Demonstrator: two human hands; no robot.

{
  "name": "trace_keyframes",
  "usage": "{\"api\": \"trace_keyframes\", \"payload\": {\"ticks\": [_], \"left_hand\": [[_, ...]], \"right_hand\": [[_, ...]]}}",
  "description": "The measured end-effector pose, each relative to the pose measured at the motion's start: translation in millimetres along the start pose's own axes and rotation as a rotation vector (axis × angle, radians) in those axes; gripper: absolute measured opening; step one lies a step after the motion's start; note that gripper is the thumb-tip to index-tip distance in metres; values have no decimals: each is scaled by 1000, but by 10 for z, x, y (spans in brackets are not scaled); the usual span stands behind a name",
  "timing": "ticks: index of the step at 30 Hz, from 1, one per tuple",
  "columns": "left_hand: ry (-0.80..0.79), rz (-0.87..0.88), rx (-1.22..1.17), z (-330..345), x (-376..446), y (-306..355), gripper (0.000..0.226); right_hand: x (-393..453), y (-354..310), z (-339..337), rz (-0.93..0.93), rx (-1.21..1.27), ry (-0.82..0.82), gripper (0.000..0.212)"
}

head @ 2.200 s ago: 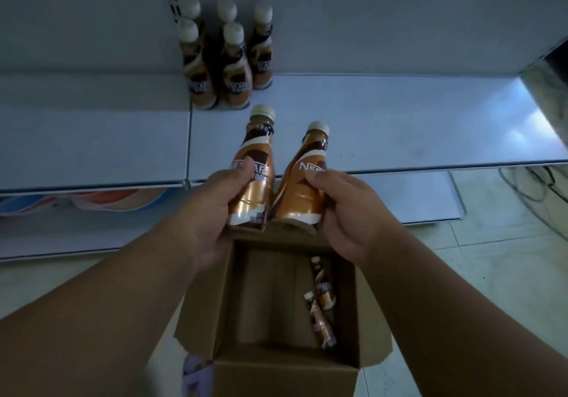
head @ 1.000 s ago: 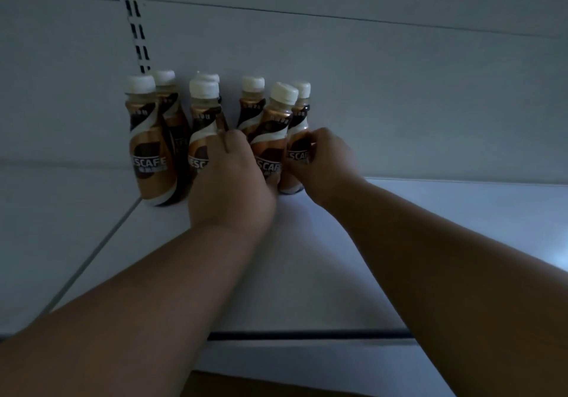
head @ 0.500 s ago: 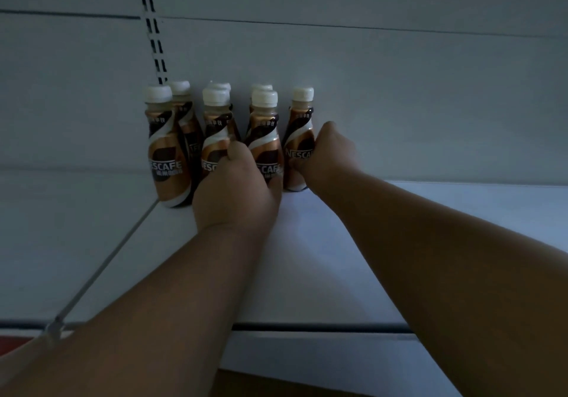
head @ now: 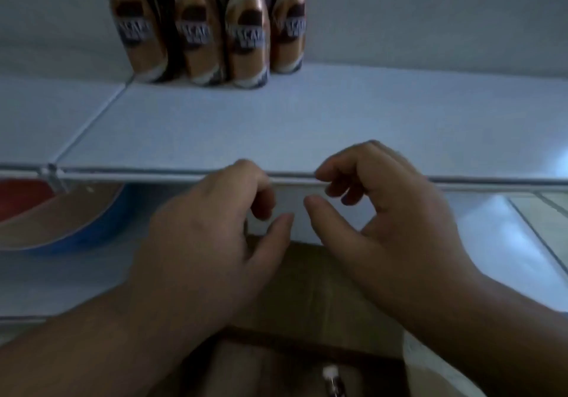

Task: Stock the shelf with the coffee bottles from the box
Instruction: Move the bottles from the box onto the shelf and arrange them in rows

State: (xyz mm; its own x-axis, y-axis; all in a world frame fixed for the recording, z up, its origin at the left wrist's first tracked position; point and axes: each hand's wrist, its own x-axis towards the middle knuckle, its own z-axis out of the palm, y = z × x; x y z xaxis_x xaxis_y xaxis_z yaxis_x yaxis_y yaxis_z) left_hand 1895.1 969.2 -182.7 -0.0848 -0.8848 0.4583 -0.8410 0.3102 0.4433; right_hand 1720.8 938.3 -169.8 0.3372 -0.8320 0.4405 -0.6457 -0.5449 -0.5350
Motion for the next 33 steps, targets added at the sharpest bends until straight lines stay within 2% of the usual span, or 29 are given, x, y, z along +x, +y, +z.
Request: {"api": "trace_keyframes", "payload": {"ticks": [4, 8, 10, 12, 14, 16, 19, 21, 23, 25, 26, 27, 29, 31, 33], "left_hand": [[-244, -58, -54, 316, -618, -96, 20], [-343, -75, -74, 598, -979, -219, 20], [-389, -88, -98, 744, -1144, -255, 18], [-464, -125, -122, 904, -1324, -274, 15], [-556, -236, -188, 1117, -1541, -297, 14], [-596, -433, -278, 1374, -1767, -314, 13], [-640, -752, -352, 1832, -2067, -371, 10], [-825, -870, -275, 2129, -2274, -410, 9], [-1089, -881, -178, 2367, -2528, -376, 16], [-1302, -866, -204, 2531, -2794, -259, 38], [-1338, -897, -265, 2575, -2916, -185, 45], [-1320, -972, -351, 2595, -3014, -118, 50], [-1149, -1149, -499, 2640, -3150, -19, 54], [-993, -1262, -625, 2660, -3213, 71, 43], [-921, -1329, -719, 2684, -3236, 143, 27]], "right_hand": [[-692, 106, 271, 58, 15, -185, 22], [-1060, 264, 549, 141, 20, -299, 19], [-1273, 370, 669, 231, 38, -339, 15], [-1528, 516, 828, 395, 27, -456, 14], [-1840, 668, 1008, 586, 31, -594, 14], [-2124, 805, 1196, 716, -31, -704, 17], [-2377, 1082, 1495, 860, -213, -869, 43], [-2465, 1292, 1693, 943, -293, -954, 37], [-2525, 1439, 1861, 1057, -322, -930, 32], [-2569, 1500, 1988, 1172, -304, -849, 44], [-2600, 1519, 2042, 1194, -295, -826, 49], [-2624, 1534, 2082, 1199, -286, -810, 50], [-2634, 1562, 2118, 1185, -280, -827, 48], [-2612, 1577, 2106, 1174, -256, -900, 50], [-2576, 1563, 2090, 1196, -184, -911, 52]]}}
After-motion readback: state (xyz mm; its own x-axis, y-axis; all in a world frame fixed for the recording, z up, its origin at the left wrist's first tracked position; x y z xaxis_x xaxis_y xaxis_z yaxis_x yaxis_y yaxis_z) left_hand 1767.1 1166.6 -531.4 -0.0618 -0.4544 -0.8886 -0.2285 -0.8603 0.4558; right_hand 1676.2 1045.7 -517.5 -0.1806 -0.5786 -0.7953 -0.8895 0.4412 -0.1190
